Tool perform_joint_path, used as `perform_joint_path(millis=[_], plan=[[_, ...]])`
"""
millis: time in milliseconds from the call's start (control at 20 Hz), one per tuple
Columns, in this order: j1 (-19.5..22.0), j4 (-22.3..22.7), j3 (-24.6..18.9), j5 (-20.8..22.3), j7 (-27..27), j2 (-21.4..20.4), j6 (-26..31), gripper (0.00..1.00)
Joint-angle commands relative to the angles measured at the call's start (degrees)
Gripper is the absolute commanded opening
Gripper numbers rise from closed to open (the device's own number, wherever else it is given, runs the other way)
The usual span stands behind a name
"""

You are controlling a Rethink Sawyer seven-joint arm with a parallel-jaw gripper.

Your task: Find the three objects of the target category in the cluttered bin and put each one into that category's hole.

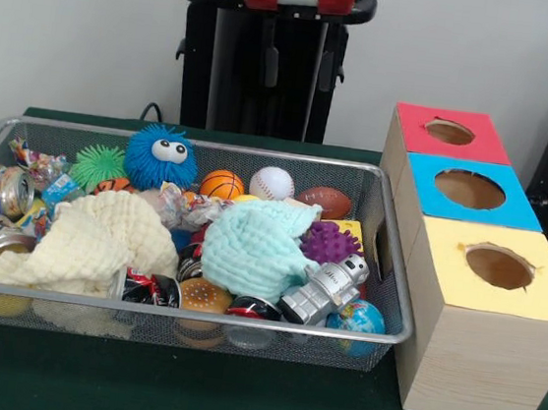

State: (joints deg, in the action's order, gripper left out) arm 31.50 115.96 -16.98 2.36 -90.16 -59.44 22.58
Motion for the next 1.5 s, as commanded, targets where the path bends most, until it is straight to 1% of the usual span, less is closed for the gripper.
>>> perform_joint_path(millis=[50,250,650,1100,1500], plan=[[4.8,2.8,-9.8,4.9,11.7,1.5,7.8,1.00],[7.0,2.8,-12.2,6.3,11.2,1.6,8.7,1.00],[10.2,2.5,-15.8,8.4,10.2,1.6,10.3,1.00],[12.0,0.9,-16.2,11.5,9.7,-1.7,13.8,1.00],[12.3,0.6,-17.3,12.7,7.9,-1.6,14.4,1.00]])
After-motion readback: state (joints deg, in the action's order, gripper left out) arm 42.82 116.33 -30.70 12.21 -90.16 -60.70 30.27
